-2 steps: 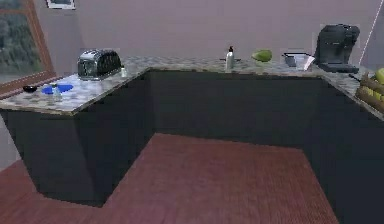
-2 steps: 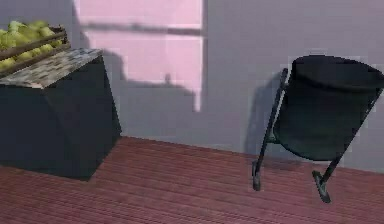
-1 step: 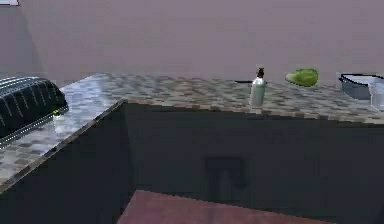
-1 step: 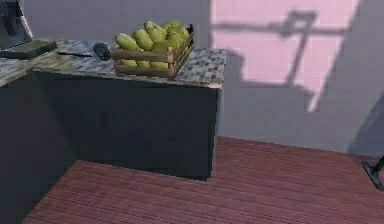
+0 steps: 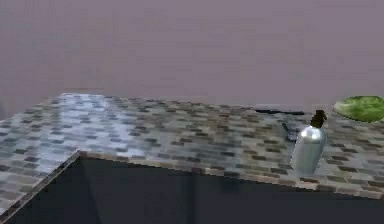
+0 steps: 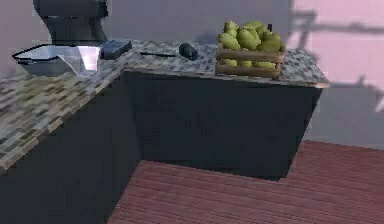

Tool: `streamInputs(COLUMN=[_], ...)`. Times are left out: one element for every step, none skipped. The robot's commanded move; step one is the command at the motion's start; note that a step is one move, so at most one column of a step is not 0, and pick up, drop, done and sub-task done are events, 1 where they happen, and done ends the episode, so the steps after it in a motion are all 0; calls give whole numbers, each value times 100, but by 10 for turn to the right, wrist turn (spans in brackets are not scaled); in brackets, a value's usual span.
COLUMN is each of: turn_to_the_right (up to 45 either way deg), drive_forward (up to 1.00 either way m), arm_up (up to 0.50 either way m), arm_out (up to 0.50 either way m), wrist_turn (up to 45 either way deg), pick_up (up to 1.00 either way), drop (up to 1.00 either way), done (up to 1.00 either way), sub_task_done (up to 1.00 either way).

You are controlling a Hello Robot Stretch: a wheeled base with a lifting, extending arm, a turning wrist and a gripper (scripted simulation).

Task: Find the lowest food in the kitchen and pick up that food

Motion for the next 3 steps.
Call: streamInputs(turn_to_the_right=[-450,-450,-450], drive_forward=[0,0,0], arm_up=[0,0,0], arm_out=[0,0,0], wrist_turn=[0,0,0], pick_up=[0,0,0], drop=[0,0,0], done=[0,0,0], sub_task_done=[0,0,0])
